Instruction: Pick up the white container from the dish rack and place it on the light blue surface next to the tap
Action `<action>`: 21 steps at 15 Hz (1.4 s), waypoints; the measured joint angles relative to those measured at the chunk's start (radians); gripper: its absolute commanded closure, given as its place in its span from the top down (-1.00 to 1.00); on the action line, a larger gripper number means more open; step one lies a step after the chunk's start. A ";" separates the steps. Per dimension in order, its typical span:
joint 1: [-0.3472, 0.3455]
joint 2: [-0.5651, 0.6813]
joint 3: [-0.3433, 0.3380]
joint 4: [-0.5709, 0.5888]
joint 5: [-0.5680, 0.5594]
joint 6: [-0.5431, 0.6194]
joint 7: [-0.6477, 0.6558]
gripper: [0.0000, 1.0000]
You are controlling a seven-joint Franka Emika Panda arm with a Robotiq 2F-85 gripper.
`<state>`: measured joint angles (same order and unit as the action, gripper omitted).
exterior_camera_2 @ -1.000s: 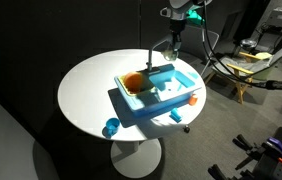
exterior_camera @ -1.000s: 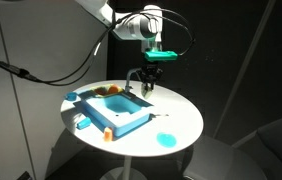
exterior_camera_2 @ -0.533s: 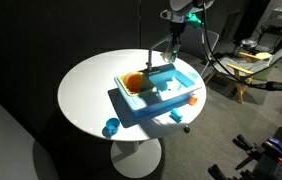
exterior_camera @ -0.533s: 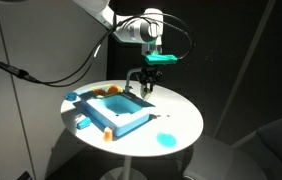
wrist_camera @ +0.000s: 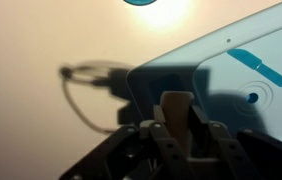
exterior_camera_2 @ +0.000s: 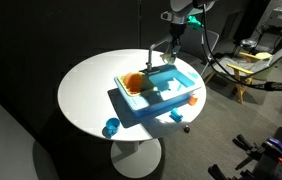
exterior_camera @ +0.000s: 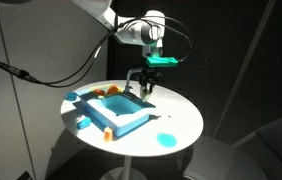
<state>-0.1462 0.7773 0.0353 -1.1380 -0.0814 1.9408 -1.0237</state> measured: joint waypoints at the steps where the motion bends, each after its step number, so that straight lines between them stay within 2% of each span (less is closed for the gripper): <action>1: -0.001 0.000 0.000 0.000 0.004 0.000 -0.004 -0.85; 21: -0.035 0.006 0.001 0.001 0.056 0.033 -0.017 -0.85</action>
<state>-0.1814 0.7834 0.0363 -1.1374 -0.0251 1.9740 -1.0406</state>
